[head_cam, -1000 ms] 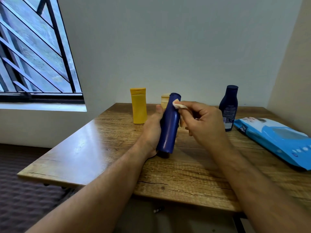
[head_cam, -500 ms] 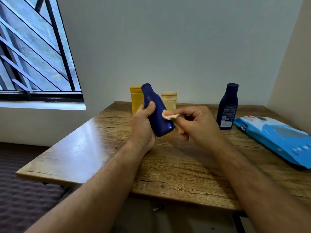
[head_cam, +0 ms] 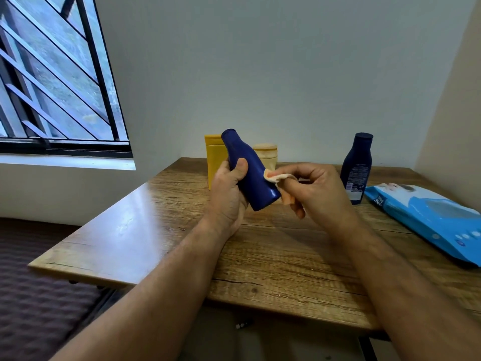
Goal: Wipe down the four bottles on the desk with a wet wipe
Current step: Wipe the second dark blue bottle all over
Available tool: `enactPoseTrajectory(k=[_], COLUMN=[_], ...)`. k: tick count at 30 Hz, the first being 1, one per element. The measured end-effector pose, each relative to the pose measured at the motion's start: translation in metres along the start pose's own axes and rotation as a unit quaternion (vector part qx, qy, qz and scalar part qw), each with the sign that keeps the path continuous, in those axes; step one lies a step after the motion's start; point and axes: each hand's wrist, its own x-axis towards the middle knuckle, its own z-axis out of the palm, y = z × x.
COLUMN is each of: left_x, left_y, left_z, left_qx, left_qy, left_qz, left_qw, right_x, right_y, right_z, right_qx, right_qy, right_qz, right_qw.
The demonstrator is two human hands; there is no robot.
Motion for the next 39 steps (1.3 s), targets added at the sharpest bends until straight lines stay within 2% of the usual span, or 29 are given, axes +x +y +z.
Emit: enactPoseTrajectory(k=[5, 7, 11, 13, 15, 17, 18, 21, 23, 25, 29, 31, 33, 35, 37, 39], left_x=[-0.008, -0.008, -0.008, -0.008, -0.005, -0.003, -0.002, -0.002, -0.004, -0.004, -0.004, -0.004, -0.004, -0.005, -0.006, -0.006], left_y=[-0.002, -0.005, -0.010, -0.011, -0.014, -0.016, -0.017, -0.021, -0.020, -0.020, -0.020, -0.019, -0.019, -0.019, -0.018, -0.019], left_z=[0.002, 0.001, 0.000, 0.001, 0.000, -0.001, -0.002, -0.003, -0.003, -0.001, 0.002, 0.001, 0.001, 0.002, 0.004, 0.006], left_qx=[0.004, 0.031, 0.111, 0.133, 0.152, 0.224, 0.287, 0.450, 0.498, 0.527, 0.536, 0.546, 0.554, 0.559, 0.551, 0.534], left_qy=[-0.066, -0.097, -0.189, -0.208, -0.182, -0.137, -0.109, -0.045, -0.018, 0.003, 0.029, 0.031, 0.032, 0.037, 0.042, 0.040], left_qz=[-0.051, -0.054, -0.089, -0.085, -0.058, 0.007, 0.059, 0.223, 0.291, 0.324, 0.332, 0.328, 0.322, 0.318, 0.311, 0.307], left_qw=[0.997, 0.993, 0.972, 0.965, 0.970, 0.965, 0.950, 0.864, 0.817, 0.786, 0.776, 0.770, 0.767, 0.765, 0.773, 0.787], right_x=[-0.003, -0.002, 0.003, 0.003, 0.002, 0.001, 0.002, 0.003, 0.001, 0.000, 0.002, 0.001, -0.001, -0.002, -0.001, 0.000], right_y=[0.000, 0.000, 0.001, 0.001, 0.000, 0.002, 0.004, 0.006, 0.005, 0.005, 0.002, 0.002, 0.003, 0.003, 0.004, 0.004], right_z=[0.000, 0.001, 0.001, -0.001, -0.001, 0.001, 0.002, 0.003, 0.002, 0.002, 0.000, 0.002, 0.006, 0.010, 0.011, 0.008], right_qx=[-0.008, -0.011, 0.016, 0.026, 0.009, -0.060, -0.105, -0.213, -0.262, -0.289, -0.278, -0.284, -0.304, -0.316, -0.313, -0.320], right_qy=[-0.084, -0.047, 0.076, 0.097, 0.082, 0.078, 0.086, 0.104, 0.112, 0.145, 0.207, 0.163, 0.074, 0.017, 0.005, 0.026], right_qz=[0.019, 0.008, -0.007, -0.017, -0.038, -0.083, -0.112, -0.179, -0.210, -0.237, -0.211, -0.207, -0.204, -0.191, -0.181, -0.179], right_qw=[0.996, 0.999, 0.997, 0.995, 0.996, 0.992, 0.984, 0.955, 0.935, 0.916, 0.914, 0.922, 0.928, 0.929, 0.932, 0.930])
